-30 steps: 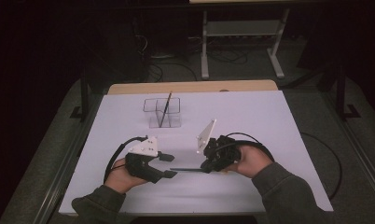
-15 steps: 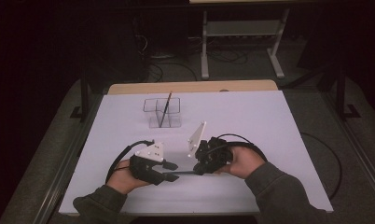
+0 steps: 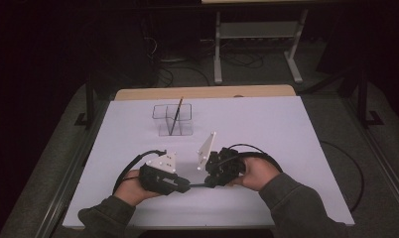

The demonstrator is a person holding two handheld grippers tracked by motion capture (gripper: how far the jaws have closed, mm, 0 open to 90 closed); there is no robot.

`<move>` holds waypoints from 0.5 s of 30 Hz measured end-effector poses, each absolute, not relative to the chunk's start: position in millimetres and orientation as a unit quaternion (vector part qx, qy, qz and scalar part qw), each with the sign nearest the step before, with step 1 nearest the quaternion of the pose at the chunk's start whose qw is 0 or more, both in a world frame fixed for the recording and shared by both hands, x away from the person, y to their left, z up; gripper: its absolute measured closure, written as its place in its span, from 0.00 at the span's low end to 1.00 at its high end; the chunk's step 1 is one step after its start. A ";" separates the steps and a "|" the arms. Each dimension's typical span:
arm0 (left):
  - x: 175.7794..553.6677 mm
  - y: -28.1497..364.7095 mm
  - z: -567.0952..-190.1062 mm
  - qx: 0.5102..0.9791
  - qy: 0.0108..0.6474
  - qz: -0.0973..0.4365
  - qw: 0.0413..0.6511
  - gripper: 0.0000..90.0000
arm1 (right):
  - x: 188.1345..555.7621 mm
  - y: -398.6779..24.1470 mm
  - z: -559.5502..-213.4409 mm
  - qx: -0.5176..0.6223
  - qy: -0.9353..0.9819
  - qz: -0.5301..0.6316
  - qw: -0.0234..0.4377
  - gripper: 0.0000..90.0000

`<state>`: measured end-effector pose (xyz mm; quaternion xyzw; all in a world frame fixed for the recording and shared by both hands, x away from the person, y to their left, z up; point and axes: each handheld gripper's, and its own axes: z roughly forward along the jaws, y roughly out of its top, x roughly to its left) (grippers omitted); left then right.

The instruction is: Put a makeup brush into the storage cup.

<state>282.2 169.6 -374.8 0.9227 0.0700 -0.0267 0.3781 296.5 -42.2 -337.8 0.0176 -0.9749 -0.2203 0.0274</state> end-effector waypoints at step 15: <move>281.4 168.5 -378.1 0.927 0.059 -0.034 0.370 0.94 | 295.1 -39.9 -341.2 0.027 -0.976 -0.217 0.019 0.91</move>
